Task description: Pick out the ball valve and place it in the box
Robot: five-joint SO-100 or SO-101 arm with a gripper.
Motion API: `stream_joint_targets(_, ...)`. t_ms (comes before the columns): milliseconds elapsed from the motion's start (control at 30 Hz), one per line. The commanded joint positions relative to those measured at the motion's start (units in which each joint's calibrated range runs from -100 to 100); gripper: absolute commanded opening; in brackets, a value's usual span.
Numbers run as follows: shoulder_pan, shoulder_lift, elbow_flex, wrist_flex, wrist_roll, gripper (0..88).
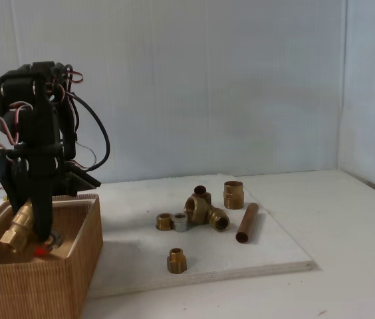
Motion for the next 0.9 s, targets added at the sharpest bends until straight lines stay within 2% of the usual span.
stream_joint_targets(0, -0.3, -1.9, -4.1, 1.9, 0.3, 7.5)
stream_joint_targets(267, -0.3, -1.8, -3.9, 1.8, 0.3, 7.9)
stream_joint_targets(533, 0.3, -1.7, -3.5, 1.5, 0.3, 26.8)
stream_joint_targets(867, 0.1, -1.7, -3.5, 2.0, 0.3, 27.5)
